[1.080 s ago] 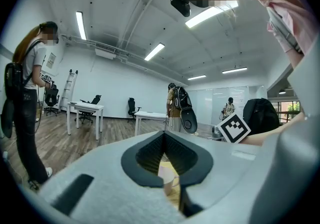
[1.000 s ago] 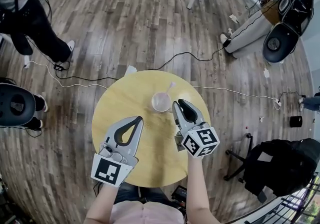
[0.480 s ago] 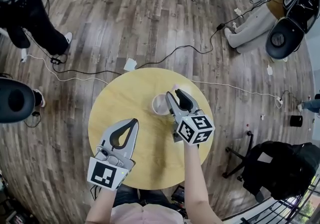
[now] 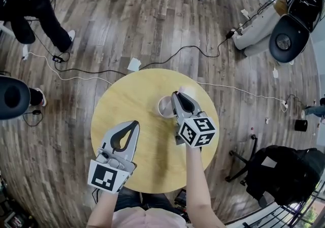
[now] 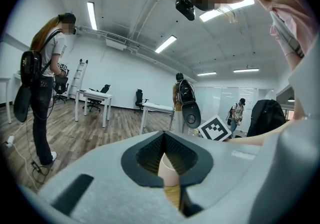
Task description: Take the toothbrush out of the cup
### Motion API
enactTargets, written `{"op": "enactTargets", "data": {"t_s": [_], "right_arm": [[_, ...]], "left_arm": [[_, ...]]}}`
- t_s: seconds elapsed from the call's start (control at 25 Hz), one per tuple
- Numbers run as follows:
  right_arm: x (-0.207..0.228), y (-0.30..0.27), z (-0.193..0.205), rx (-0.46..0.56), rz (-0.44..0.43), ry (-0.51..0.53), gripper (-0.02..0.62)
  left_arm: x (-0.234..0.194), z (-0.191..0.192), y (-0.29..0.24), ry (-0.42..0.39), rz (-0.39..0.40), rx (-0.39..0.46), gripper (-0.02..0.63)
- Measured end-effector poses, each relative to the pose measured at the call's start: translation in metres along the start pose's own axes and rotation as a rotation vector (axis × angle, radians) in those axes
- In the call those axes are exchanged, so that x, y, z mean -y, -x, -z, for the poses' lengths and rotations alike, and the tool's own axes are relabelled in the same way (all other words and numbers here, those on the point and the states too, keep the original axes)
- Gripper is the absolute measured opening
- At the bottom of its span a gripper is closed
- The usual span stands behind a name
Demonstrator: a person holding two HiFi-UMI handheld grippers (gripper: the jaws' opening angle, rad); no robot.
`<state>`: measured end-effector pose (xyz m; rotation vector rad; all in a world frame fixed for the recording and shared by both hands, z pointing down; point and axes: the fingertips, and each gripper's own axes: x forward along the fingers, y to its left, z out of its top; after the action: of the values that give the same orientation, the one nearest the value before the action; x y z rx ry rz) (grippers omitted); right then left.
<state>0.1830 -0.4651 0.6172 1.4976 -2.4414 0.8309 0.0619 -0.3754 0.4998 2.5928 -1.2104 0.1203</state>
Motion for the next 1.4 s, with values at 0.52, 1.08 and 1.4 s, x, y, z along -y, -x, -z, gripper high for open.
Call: {"op": "enactTargets", "data": {"t_s": [0.52, 1.08, 1.4], "right_arm": [[-0.019, 0.015, -0.029, 0.084, -0.014, 0.036, 0.02], [-0.058, 0.079, -0.088, 0.243, -0.003, 0.087, 0.02], [-0.088, 0.132, -0.116, 0.332, -0.006, 0.14, 0.02]], "left_arm": [[0.004, -0.014, 0.013, -0.024, 0.016, 0.022, -0.003], [0.023, -0.057, 0.036, -0.073, 0.044, 0.108, -0.004], [0.047, -0.085, 0.052, -0.126, 0.075, 0.161, -0.004]]}}
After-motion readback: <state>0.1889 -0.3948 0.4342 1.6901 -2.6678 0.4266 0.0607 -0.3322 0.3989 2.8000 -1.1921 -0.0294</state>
